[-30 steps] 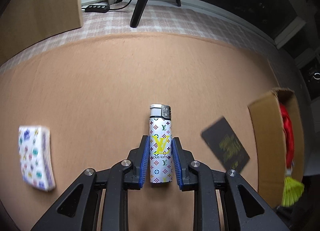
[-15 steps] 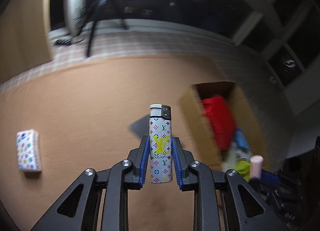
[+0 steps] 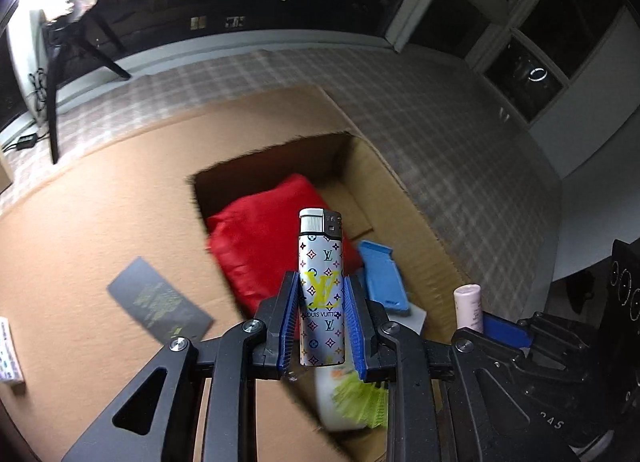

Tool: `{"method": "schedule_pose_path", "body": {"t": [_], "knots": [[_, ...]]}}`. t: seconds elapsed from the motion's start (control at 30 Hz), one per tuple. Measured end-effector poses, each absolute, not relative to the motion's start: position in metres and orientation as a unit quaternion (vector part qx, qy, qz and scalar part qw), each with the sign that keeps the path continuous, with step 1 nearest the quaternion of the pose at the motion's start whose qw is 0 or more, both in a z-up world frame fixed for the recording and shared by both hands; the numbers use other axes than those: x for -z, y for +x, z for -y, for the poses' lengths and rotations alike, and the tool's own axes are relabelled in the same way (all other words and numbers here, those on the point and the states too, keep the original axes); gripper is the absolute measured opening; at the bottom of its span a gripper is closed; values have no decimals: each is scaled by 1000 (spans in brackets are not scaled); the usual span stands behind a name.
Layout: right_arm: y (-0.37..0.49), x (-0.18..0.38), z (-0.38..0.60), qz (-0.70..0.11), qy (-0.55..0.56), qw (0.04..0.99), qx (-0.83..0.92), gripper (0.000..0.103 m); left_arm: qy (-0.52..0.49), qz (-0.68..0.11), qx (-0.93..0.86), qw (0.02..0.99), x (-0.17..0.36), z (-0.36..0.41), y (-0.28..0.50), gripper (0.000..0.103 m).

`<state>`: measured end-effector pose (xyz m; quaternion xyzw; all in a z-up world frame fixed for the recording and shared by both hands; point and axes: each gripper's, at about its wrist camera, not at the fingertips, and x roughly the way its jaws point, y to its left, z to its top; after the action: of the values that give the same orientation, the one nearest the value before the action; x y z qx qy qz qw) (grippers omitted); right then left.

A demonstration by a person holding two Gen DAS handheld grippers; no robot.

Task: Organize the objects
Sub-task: 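Carry the tube and lighter over the box and open both tools, then withdraw both tools from the box toward the black card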

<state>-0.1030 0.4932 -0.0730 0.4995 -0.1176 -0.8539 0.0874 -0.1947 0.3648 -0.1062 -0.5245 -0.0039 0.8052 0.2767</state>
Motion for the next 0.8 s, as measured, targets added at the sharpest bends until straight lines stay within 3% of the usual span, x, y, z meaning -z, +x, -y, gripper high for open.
{"method": "schedule_pose_path", "body": {"t": [0.17, 0.27, 0.3, 0.8], "knots": [[-103, 75, -500, 117, 501, 88, 853, 20, -524, 1, -800, 291, 107, -379, -197, 25], [-103, 74, -503, 118, 500, 88, 854, 46, -520, 4, -805, 286, 102, -381, -197, 42], [-102, 72, -504, 120, 495, 86, 856, 51, -517, 2, -806, 287, 100, -381, -197, 42], [-106, 57, -481, 126, 480, 123, 859, 52, -496, 0, -836, 236, 80, -307, -183, 42]]}}
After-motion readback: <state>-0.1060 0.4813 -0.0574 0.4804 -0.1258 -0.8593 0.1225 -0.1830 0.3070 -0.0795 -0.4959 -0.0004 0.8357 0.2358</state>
